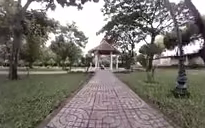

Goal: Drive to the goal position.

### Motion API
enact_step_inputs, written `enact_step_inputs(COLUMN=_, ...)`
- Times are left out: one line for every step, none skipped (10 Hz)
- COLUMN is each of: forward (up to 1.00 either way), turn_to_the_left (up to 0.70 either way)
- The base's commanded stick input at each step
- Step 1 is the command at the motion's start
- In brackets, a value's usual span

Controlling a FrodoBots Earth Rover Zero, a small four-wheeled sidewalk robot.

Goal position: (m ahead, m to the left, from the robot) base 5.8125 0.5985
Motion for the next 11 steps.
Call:
enact_step_inputs(forward=0.7, turn_to_the_left=0.0)
enact_step_inputs(forward=0.7, turn_to_the_left=0.0)
enact_step_inputs(forward=0.7, turn_to_the_left=0.0)
enact_step_inputs(forward=0.7, turn_to_the_left=0.0)
enact_step_inputs(forward=0.7, turn_to_the_left=0.0)
enact_step_inputs(forward=0.7, turn_to_the_left=0.0)
enact_step_inputs(forward=0.7, turn_to_the_left=0.0)
enact_step_inputs(forward=0.7, turn_to_the_left=0.0)
enact_step_inputs(forward=0.7, turn_to_the_left=0.0)
enact_step_inputs(forward=0.7, turn_to_the_left=0.0)
enact_step_inputs(forward=0.7, turn_to_the_left=0.0)
